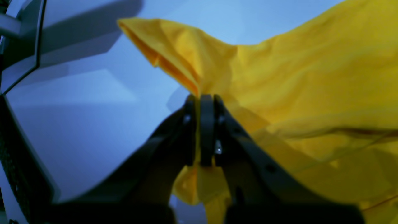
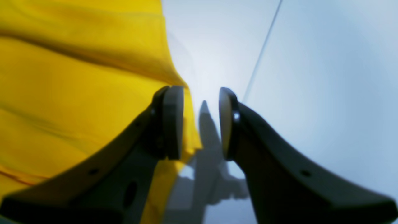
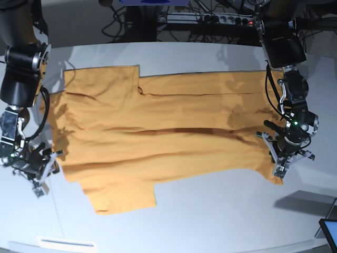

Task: Fold the T-shirt properly
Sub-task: 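Lift the side edges with both grippers and fold them inward, then hold the folded sides with both grippers and lower them onto the shirt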

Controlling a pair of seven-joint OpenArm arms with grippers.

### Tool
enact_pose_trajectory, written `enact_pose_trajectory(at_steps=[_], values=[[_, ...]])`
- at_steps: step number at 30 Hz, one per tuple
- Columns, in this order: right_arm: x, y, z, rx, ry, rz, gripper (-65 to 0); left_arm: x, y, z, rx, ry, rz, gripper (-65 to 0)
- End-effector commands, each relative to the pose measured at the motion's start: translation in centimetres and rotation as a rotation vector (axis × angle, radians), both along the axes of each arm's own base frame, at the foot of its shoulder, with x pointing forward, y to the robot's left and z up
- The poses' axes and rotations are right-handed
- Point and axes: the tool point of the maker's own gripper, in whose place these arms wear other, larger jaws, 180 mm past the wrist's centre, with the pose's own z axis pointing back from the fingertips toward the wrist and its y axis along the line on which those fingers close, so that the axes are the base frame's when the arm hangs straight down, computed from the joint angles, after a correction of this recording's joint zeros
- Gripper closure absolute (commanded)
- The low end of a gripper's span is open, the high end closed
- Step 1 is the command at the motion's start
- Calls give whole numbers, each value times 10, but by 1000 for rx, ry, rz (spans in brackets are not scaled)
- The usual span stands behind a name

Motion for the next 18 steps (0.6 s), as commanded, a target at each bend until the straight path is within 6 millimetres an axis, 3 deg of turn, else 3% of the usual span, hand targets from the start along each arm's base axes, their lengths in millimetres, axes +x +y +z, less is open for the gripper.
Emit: enact_pose_trajectory(at_steps=[1, 10, 14, 18], values=[[17, -4, 27, 19, -77, -7, -190, 10, 5, 20, 12, -58, 1, 0], [25, -1, 38, 35, -87, -8, -194, 9, 4, 19, 12, -56, 0, 0], [25, -1, 39, 34, -86, -6, -283, 9, 4, 18, 12, -54, 0, 0], [25, -1, 39, 34, -86, -6, -287, 8, 4, 18, 12, -52, 0, 0]])
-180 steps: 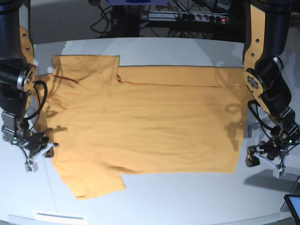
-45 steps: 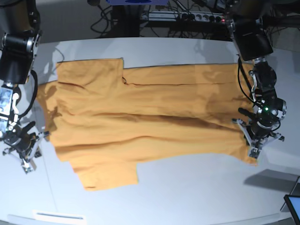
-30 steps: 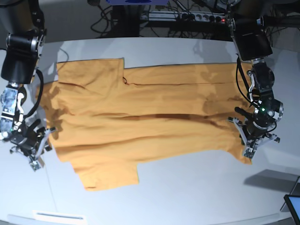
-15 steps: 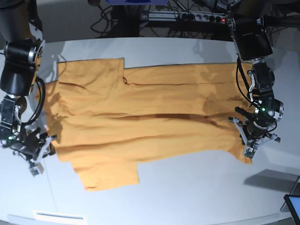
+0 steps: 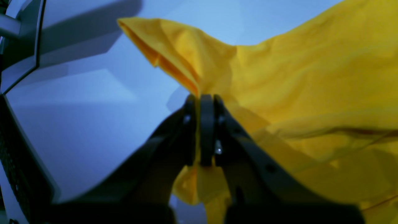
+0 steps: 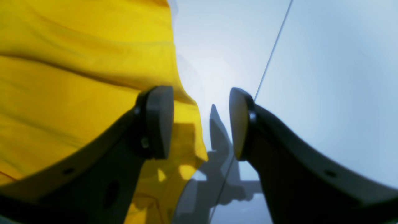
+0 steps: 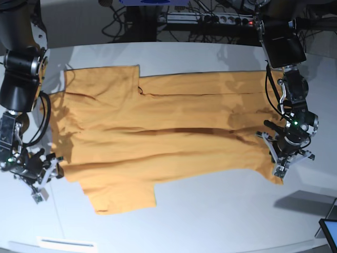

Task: Fold the T-shirt properly
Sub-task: 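Hold the folded sides with both grippers and lower them onto the shirt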

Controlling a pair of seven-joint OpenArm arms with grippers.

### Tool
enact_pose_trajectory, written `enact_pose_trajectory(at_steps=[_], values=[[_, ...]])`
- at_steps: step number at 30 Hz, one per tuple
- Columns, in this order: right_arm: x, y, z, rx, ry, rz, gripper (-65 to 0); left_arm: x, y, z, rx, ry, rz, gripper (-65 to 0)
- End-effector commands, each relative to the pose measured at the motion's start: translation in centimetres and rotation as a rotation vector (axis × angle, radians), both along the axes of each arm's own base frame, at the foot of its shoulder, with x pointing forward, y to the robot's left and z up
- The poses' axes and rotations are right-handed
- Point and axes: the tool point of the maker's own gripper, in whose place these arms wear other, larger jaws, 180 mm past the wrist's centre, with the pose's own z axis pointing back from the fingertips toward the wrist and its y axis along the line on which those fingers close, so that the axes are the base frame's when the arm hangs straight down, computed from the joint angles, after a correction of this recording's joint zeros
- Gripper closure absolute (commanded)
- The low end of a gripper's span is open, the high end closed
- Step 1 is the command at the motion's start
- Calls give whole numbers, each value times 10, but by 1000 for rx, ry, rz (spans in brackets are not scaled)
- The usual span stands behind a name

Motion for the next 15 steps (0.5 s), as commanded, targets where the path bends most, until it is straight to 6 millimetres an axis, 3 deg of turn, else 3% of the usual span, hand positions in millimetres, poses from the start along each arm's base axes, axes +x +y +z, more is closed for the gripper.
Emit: enact_pose_trajectory(at_steps=[1, 7, 15], values=[[16, -5, 26, 1, -75, -5, -289, 8, 4, 18, 12, -53, 0, 0], [14, -5, 23, -5, -51, -6, -292, 8, 4, 18, 12, -53, 0, 0], [15, 10, 21, 13, -36, 9, -293, 9, 4, 19, 12, -54, 0, 0]])
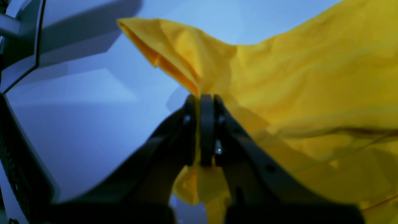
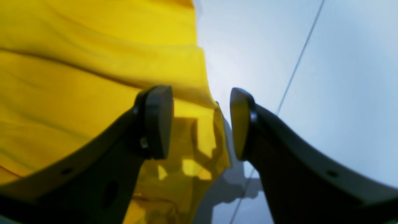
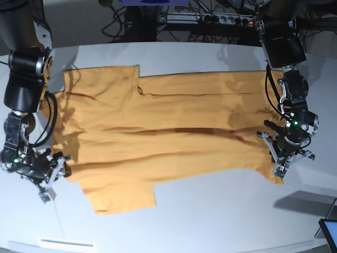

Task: Fold the T-shirt properly
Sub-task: 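Hold the folded sides with both grippers and lower them onto the shirt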

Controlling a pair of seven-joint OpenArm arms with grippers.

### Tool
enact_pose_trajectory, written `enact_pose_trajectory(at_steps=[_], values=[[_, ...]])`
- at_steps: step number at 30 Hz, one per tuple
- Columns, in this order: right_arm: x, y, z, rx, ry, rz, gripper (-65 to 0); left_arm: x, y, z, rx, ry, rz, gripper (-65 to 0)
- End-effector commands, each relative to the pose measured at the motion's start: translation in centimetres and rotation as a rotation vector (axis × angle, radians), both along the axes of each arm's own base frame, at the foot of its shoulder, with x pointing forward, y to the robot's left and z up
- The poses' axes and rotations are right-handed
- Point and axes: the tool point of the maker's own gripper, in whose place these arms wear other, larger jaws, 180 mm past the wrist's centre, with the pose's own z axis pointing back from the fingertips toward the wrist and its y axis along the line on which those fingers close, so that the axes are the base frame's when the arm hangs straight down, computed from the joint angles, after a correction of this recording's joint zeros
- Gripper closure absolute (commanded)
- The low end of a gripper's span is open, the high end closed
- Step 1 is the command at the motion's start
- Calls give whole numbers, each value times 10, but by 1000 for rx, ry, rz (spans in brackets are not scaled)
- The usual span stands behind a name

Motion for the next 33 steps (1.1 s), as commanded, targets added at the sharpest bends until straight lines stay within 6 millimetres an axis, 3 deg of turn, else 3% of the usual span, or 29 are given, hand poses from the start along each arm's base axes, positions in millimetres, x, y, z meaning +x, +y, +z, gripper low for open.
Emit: enact_pose_trajectory(at_steps=[1, 7, 10, 19, 26, 33], values=[[21, -2, 30, 7, -82, -4, -297, 9, 4, 19, 11, -55, -1, 0], [23, 3, 32, 15, -88, 1, -474, 8, 4, 17, 11, -52, -1, 0], [23, 4, 31, 17, -88, 2, -518, 8, 4, 17, 11, -52, -1, 0], [23, 5, 31, 20, -91, 3, -469, 8, 5, 18, 14, -52, 0, 0], [23, 8, 30, 26, -91, 6, -371, 9, 5, 18, 13, -54, 0, 0], [23, 24, 18, 67, -57, 14, -393, 8, 5, 18, 13, -52, 0, 0]])
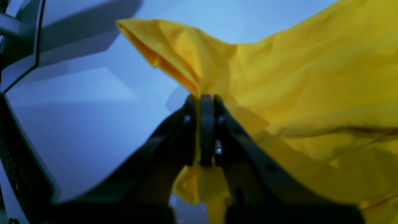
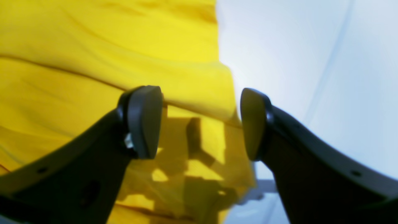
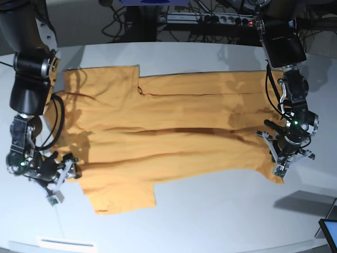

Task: Fold the T-shirt properly
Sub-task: 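Hold the folded sides with both grippers and lower them onto the shirt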

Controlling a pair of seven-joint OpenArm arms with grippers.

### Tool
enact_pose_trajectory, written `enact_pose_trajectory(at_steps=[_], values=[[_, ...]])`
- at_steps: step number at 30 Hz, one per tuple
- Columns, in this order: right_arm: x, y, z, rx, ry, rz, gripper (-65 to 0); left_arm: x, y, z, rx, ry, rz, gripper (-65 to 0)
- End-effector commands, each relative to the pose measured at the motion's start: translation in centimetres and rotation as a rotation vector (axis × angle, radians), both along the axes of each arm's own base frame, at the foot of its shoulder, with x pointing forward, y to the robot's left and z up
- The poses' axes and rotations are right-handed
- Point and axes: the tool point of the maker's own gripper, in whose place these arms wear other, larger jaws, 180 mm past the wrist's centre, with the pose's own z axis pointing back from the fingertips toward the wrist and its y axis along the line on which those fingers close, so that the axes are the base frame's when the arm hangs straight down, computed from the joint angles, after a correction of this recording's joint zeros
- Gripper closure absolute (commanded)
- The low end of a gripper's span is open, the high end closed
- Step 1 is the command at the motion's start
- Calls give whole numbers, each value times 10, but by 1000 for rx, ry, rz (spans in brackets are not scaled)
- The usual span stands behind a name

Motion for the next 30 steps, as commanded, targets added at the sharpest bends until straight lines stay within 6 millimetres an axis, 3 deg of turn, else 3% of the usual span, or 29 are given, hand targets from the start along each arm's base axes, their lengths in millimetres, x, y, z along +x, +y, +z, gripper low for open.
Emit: enact_pose_trajectory(at_steps=[1, 5, 12, 14, 19, 21, 27, 30], values=[[18, -4, 22, 10, -57, -9, -405, 9, 4, 18, 10, -55, 0, 0], [19, -2, 13, 45, -48, -17, -411, 8, 8, 20, 14, -57, 6, 0], [21, -2, 15, 50, -48, -19, -403, 8, 8, 20, 13, -57, 8, 0], [21, -1, 14, 51, -47, -18, -358, 8, 7, 19, 14, -56, 4, 0], [21, -2, 15, 49, -46, -19, -142, 9, 6, 19, 14, -55, 2, 0], [21, -2, 15, 48, -44, -19, -87, 9, 6, 19, 14, -55, 2, 0], [21, -2, 14, 46, -43, -17, -6, 9, 6, 19, 13, -55, 2, 0], [21, -3, 15, 43, -44, -18, -4, 9, 6, 19, 13, -55, 2, 0]])
